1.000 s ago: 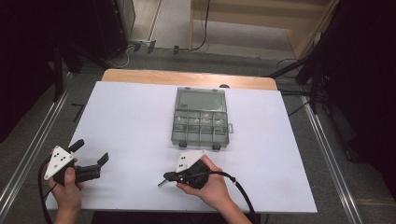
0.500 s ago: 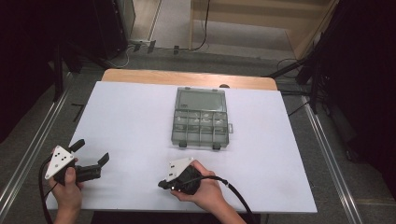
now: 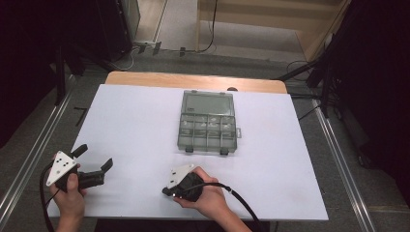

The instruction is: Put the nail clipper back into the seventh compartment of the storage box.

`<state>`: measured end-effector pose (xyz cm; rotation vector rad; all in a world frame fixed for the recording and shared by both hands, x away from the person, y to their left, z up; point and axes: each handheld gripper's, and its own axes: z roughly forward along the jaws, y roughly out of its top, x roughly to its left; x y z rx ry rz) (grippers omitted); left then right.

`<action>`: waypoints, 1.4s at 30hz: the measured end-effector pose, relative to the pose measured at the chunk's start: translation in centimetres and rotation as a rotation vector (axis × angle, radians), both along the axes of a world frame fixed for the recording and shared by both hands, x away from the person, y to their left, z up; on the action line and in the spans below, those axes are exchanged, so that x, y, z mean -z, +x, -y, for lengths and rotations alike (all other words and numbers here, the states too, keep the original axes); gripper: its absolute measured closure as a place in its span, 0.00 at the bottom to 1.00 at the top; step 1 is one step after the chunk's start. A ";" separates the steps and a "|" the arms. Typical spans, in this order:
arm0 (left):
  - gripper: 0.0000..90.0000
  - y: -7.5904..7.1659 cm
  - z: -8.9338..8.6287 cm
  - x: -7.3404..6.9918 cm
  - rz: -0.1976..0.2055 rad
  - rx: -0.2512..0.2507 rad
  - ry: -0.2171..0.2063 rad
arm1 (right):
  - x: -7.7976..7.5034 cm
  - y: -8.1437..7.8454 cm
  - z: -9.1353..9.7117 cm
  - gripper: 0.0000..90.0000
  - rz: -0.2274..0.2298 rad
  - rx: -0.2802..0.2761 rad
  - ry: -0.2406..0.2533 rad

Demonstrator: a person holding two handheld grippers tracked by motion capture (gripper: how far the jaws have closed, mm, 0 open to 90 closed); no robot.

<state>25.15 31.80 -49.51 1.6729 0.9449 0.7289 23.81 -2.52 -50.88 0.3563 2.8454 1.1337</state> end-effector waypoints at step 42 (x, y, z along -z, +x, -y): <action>0.00 -0.1 0.1 0.0 -0.003 0.005 0.005 | -0.2 3.3 -2.0 1.00 -0.061 0.242 0.002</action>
